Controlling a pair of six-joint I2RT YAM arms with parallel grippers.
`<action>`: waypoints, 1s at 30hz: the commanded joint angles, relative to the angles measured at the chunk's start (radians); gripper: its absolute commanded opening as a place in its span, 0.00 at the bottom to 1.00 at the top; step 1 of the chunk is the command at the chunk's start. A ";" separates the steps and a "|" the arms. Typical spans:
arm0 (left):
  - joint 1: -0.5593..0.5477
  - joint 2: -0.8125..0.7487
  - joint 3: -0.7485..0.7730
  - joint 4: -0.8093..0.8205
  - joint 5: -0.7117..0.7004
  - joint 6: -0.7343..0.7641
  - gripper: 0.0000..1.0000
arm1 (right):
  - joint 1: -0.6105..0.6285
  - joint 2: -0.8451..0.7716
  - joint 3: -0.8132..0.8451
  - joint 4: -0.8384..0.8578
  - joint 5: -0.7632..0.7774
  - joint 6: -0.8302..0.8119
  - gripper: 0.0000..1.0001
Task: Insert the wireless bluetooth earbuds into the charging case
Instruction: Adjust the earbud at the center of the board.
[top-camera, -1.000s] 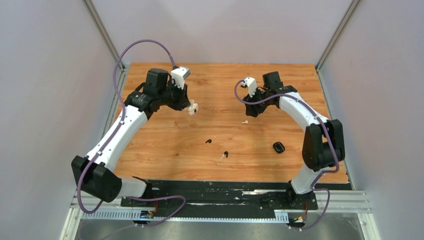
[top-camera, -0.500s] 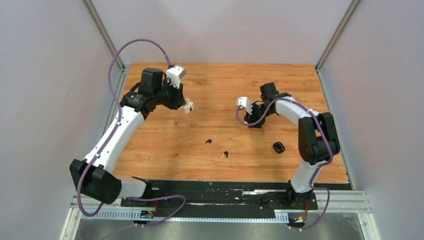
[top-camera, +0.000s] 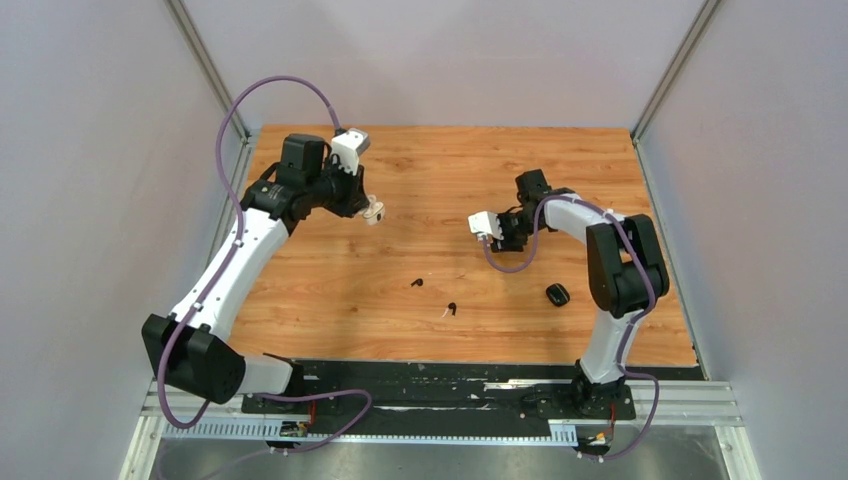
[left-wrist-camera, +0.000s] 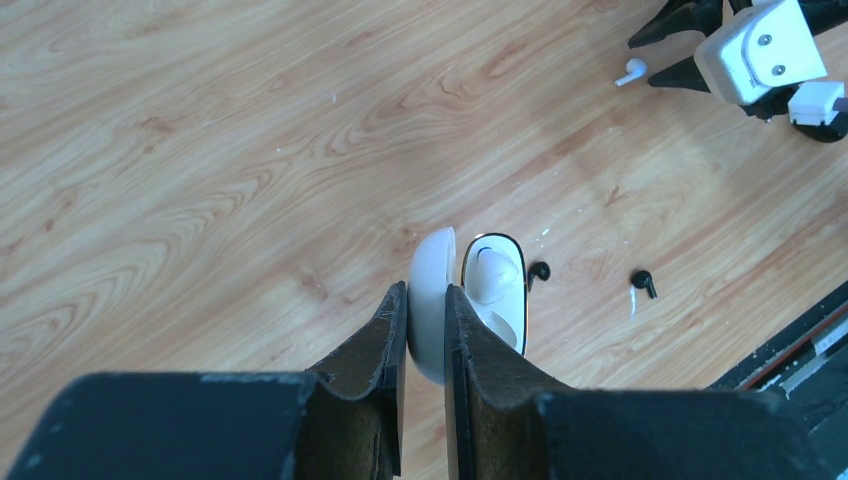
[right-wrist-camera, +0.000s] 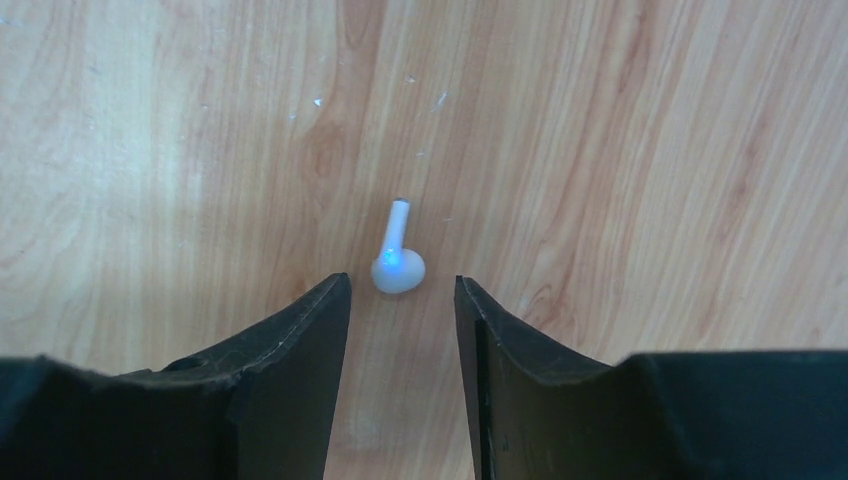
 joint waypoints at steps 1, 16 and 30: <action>0.011 0.009 0.052 0.018 0.003 0.018 0.00 | 0.006 0.031 0.044 -0.005 -0.042 -0.155 0.45; 0.019 0.013 0.054 0.025 0.010 0.016 0.00 | 0.023 0.134 0.165 -0.281 0.019 -0.356 0.41; 0.025 -0.010 0.038 0.025 0.019 0.012 0.00 | 0.087 0.263 0.349 -0.481 0.062 -0.319 0.34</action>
